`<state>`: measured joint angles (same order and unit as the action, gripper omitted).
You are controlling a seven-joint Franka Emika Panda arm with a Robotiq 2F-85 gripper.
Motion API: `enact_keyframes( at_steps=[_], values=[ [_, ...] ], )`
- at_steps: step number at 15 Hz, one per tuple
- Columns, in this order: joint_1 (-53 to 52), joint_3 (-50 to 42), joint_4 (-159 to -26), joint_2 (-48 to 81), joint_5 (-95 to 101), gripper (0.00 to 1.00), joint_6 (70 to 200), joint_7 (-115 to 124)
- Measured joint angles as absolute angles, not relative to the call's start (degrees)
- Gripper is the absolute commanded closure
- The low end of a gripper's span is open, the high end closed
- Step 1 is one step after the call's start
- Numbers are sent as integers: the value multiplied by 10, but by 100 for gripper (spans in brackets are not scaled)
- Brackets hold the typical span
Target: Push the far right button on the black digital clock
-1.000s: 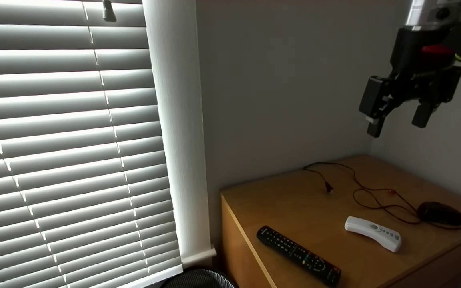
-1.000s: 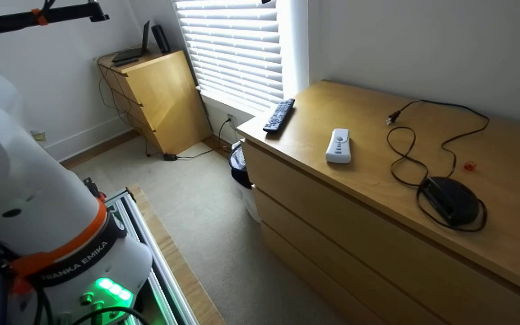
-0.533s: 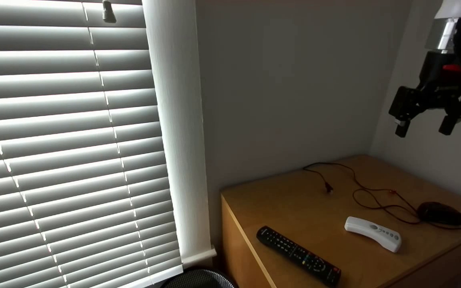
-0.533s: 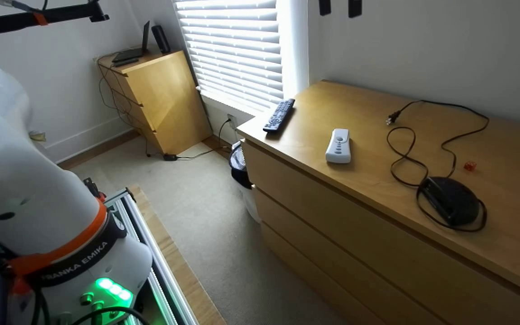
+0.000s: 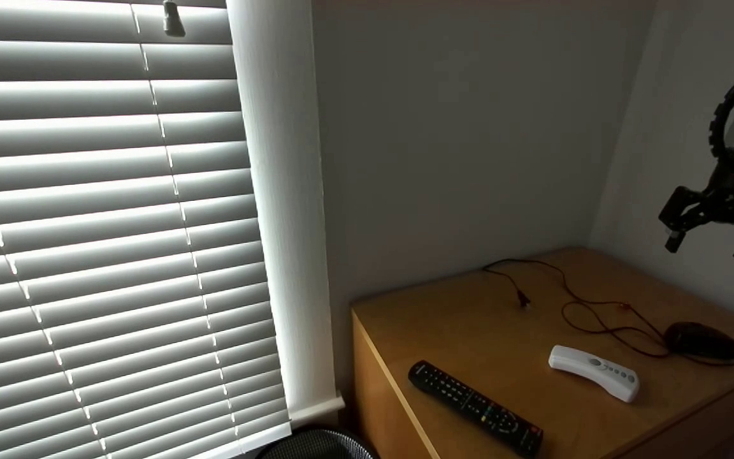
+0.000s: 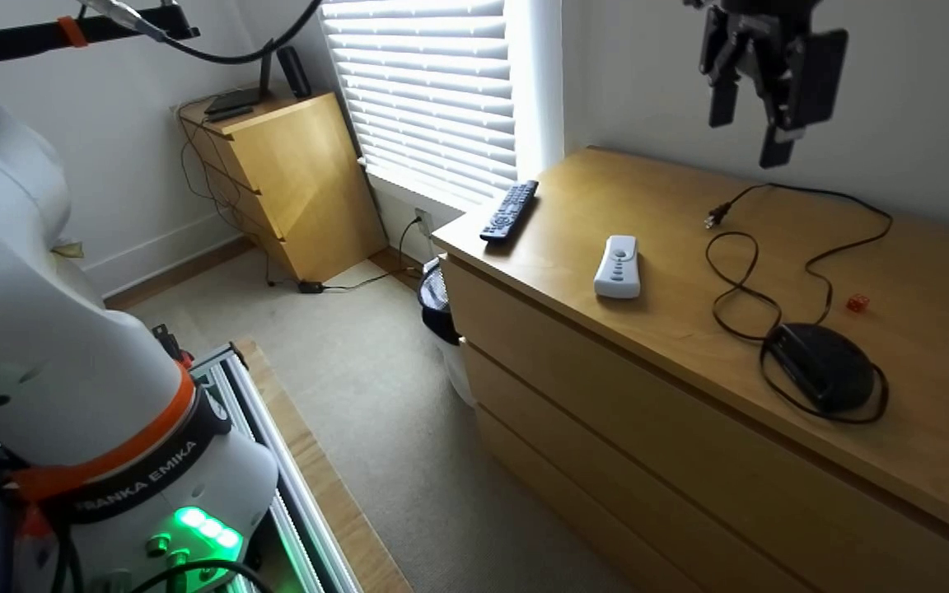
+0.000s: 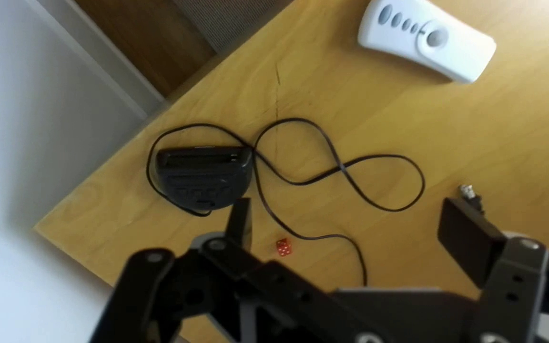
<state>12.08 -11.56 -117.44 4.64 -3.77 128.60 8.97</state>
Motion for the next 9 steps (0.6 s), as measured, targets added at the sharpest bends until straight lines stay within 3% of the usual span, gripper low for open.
enact_keyframes(
  at_steps=[4, 9],
  values=[
    [166, -142, -1178, 110, -126, 0, 1375, 30],
    [179, -143, -1173, 144, -148, 0, 1397, 15]
  ],
)
